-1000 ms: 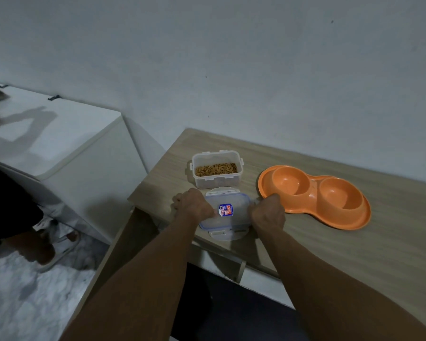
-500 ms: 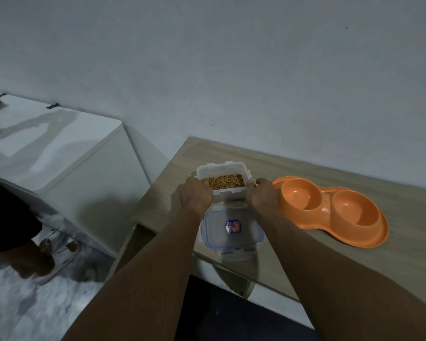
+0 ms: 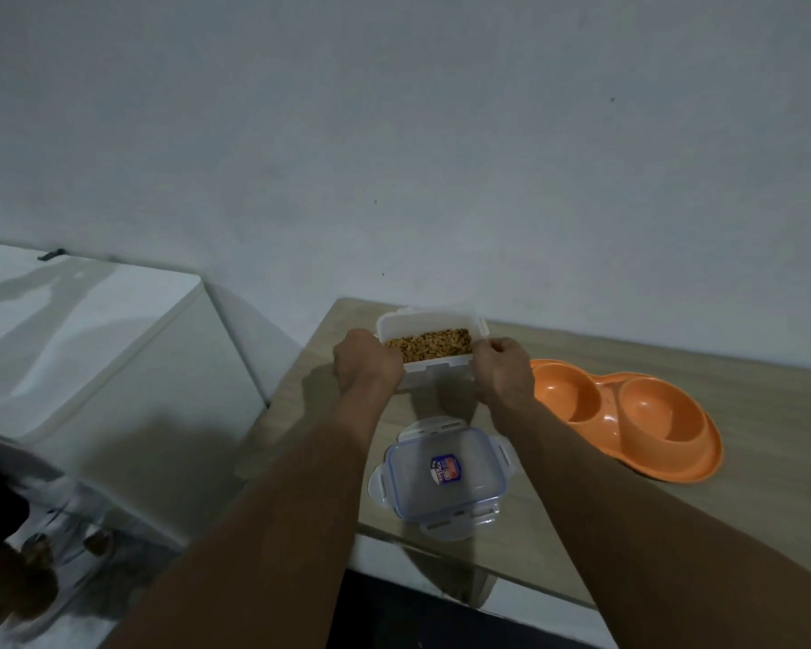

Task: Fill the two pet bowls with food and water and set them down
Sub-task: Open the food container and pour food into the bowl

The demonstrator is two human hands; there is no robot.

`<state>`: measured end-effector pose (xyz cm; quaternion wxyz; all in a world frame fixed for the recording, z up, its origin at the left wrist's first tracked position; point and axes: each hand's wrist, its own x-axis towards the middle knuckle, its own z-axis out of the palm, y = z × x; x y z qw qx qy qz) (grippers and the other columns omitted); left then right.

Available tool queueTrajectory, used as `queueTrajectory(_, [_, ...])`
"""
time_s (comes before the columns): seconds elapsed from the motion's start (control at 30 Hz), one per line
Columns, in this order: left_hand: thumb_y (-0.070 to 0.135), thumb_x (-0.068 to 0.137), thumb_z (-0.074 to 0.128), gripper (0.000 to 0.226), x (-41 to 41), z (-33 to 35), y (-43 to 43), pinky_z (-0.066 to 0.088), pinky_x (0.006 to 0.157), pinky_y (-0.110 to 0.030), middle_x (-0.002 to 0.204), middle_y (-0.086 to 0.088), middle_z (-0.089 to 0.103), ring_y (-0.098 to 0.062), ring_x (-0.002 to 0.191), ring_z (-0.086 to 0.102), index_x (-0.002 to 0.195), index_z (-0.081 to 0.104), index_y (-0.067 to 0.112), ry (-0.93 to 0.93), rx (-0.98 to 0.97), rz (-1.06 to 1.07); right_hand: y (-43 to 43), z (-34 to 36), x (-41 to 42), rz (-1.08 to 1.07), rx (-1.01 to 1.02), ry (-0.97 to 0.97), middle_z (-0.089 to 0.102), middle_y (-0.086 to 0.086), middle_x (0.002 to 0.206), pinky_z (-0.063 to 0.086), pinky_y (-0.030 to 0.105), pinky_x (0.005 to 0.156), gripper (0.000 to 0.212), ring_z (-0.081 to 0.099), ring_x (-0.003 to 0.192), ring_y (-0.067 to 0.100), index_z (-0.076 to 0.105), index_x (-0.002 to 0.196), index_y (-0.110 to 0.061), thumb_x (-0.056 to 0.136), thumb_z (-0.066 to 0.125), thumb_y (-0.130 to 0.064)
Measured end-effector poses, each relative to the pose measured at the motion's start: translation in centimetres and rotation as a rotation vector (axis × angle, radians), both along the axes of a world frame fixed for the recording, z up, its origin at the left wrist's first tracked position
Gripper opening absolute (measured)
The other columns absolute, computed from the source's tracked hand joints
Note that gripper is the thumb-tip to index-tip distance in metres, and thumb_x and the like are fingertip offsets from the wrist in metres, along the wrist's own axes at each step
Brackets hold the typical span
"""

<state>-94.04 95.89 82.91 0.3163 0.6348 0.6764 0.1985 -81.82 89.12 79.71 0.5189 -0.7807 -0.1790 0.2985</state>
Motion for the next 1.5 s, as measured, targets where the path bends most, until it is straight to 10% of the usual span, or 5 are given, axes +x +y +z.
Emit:
queueTrajectory(0.3, [0.015, 0.083, 0.064, 0.027, 3.2, 3.0, -1.9, 0.057, 0.064, -0.036, 0.089, -0.024, 0.071, -0.034, 0.075, 0.072, 0.063, 0.046, 0.010, -0.227, -0.020, -0.217, -4.9, 4.1, 2.4, -0.085, 0.300, 0.427, 0.057, 0.013, 0.116, 0.055, 0.043, 0.077, 0.043, 0.062, 0.093, 0.034, 0.045, 0.132, -0.026, 0.093, 0.059, -0.039])
queueTrajectory(0.5, [0.008, 0.082, 0.062, 0.022, 6.8, 5.3, -4.6, 0.060, 0.072, -0.049, 0.067, -0.016, 0.064, -0.033, 0.069, 0.073, 0.065, 0.048, 0.008, -0.345, -0.086, -0.301, -8.7, 5.8, 5.2, -0.087, 0.405, 0.538, 0.058, 0.021, 0.121, 0.060, 0.044, 0.073, 0.059, 0.064, 0.095, 0.038, 0.052, 0.128, -0.016, 0.080, 0.075, -0.042])
queueTrajectory(0.8, [-0.004, 0.078, 0.061, 0.016, 11.8, 2.4, -8.0, 0.061, 0.075, -0.047, 0.087, -0.024, 0.072, -0.032, 0.075, 0.074, 0.093, 0.066, -0.007, -0.431, -0.285, -0.323, -13.5, 5.1, 10.6, -0.167, 0.413, 0.450, 0.066, 0.018, 0.113, 0.061, 0.044, 0.077, 0.057, 0.069, 0.095, 0.030, 0.056, 0.121, -0.002, 0.075, 0.083, -0.022])
queueTrajectory(1.13, [0.004, 0.083, 0.068, 0.047, 11.5, -0.6, -8.0, 0.048, 0.099, -0.033, 0.130, -0.013, 0.060, -0.028, 0.120, 0.057, 0.129, 0.059, 0.009, -0.058, -0.081, -0.424, -13.8, 3.1, 11.6, -0.194, 0.338, 0.157, 0.065, 0.007, 0.106, 0.061, 0.042, 0.081, 0.058, 0.068, 0.089, 0.021, 0.053, 0.114, -0.013, 0.070, 0.085, -0.033])
queueTrajectory(1.5, [0.018, 0.082, 0.069, 0.030, 11.1, -5.1, -9.2, 0.045, 0.068, -0.027, 0.113, -0.007, 0.066, -0.025, 0.103, 0.064, 0.112, 0.067, 0.012, 0.312, -0.049, -0.616, -14.0, 1.7, 11.3, -0.210, 0.249, -0.064, 0.074, 0.003, 0.093, 0.060, 0.049, 0.081, 0.076, 0.072, 0.089, 0.021, 0.063, 0.103, -0.015, 0.045, 0.087, -0.056])
